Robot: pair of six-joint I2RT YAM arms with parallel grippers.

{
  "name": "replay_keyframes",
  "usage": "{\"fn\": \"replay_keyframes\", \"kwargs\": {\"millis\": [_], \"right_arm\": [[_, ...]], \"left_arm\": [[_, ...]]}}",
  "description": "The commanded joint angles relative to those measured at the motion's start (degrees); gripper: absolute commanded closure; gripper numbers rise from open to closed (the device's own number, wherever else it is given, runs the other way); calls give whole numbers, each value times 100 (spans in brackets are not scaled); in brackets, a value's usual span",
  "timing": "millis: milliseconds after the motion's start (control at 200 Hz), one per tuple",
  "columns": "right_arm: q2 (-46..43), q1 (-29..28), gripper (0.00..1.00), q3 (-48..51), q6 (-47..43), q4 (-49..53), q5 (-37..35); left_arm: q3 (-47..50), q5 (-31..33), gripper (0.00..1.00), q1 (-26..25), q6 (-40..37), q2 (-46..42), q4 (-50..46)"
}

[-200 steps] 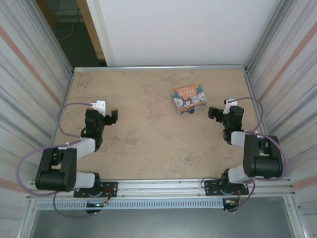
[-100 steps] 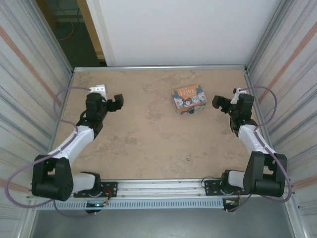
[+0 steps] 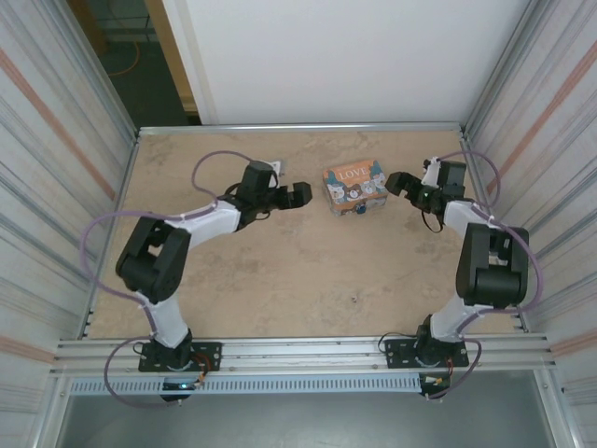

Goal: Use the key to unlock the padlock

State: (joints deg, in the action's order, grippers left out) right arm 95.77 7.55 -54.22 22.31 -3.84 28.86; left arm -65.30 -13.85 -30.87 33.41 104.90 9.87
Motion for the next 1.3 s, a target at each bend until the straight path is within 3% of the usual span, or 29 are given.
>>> {"fn": "replay_keyframes", "kwargs": {"millis": [0, 556, 967, 1293], "right_arm": [[387, 49, 1, -391, 31, 5, 485], [1089, -155, 1, -1012, -469, 496, 1327], [1158, -436, 0, -1211, -895, 831, 1686], [846, -779, 0, -1020, -912, 1006, 1774]], "left_arm": [[-501, -643, 2, -137, 524, 434, 241], [-2009, -1518, 4, -518, 953, 1914, 69], [-2301, -1949, 6, -555, 974, 2080, 117], [-1888, -1837, 6, -398, 921, 1691, 285]]}}
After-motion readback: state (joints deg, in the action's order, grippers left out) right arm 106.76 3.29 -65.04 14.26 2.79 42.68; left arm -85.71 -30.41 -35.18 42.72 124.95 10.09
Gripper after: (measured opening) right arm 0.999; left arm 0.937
